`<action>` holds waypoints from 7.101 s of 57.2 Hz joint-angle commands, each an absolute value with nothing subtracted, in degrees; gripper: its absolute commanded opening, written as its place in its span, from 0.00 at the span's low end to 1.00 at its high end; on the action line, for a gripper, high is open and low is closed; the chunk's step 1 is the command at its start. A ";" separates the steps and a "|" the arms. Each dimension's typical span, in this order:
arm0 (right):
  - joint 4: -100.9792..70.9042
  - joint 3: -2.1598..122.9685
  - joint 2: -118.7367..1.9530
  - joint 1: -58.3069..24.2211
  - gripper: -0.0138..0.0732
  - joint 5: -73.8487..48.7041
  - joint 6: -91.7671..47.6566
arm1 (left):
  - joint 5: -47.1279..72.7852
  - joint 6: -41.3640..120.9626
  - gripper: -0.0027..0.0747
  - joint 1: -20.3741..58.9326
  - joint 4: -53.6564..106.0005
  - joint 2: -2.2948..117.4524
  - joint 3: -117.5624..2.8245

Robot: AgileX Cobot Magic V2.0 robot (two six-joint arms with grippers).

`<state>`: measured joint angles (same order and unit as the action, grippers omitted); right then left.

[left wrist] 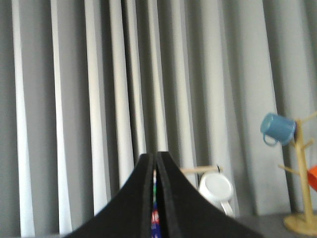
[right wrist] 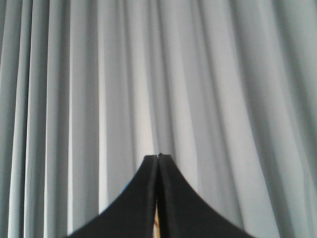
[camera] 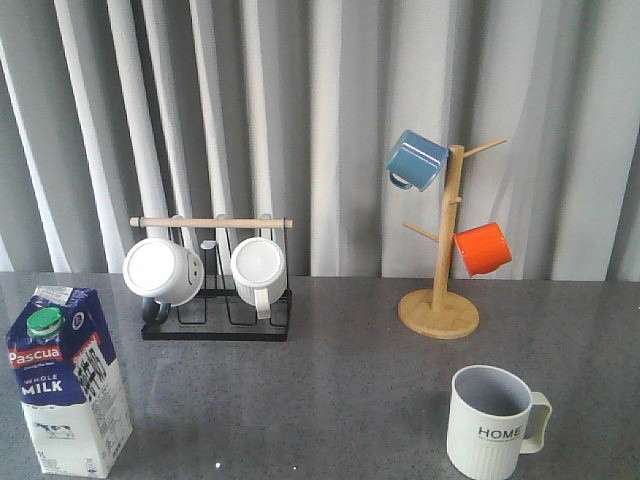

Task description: Place milk next to cup

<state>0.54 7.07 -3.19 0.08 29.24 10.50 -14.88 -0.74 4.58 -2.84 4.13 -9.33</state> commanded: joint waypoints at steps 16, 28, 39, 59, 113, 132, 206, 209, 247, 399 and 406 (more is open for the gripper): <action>-8.77 37.61 -38.70 0.18 0.15 6.18 -8.00 | 0.00 5.63 0.03 4.78 2.53 45.80 -45.45; -9.03 37.61 -48.60 0.18 0.15 -0.47 -7.76 | -1.55 -3.46 0.03 4.78 5.42 54.99 -47.08; -8.62 37.61 -52.24 0.18 0.18 -1.18 -7.60 | 0.00 -3.73 0.03 4.78 5.42 58.13 -47.08; -6.86 37.61 -52.86 0.25 0.64 -1.35 -7.65 | 0.85 -2.14 0.47 4.78 4.93 62.01 -47.09; -4.00 31.84 -69.79 0.26 0.81 20.94 -7.64 | 1.23 -2.20 0.70 4.78 4.98 63.16 -47.09; 2.47 19.98 -83.60 0.26 0.81 56.13 -6.61 | 1.23 -2.20 0.68 4.78 4.98 63.16 -47.09; 6.05 34.72 -99.05 -1.22 0.15 57.82 6.12 | 1.23 -2.20 0.68 4.78 4.98 63.16 -47.09; 6.25 34.72 -98.04 -2.85 0.15 57.82 7.16 | 1.23 -2.20 0.68 4.78 4.98 63.16 -47.09; -29.51 50.25 -106.35 -32.12 0.15 52.69 -10.31 | 1.23 -2.20 0.68 4.78 4.98 63.16 -47.09; -2.79 42.24 -52.85 -12.85 0.15 19.71 -9.55 | 0.39 -2.20 0.68 4.78 4.98 63.16 -47.09; -2.79 42.24 -52.85 -12.85 0.15 19.71 -9.55 | 0.39 -2.20 0.68 4.78 4.98 63.16 -47.09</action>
<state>-3.23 40.32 -53.29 -13.25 15.70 -9.55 4.79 -2.11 4.58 4.74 63.91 -45.11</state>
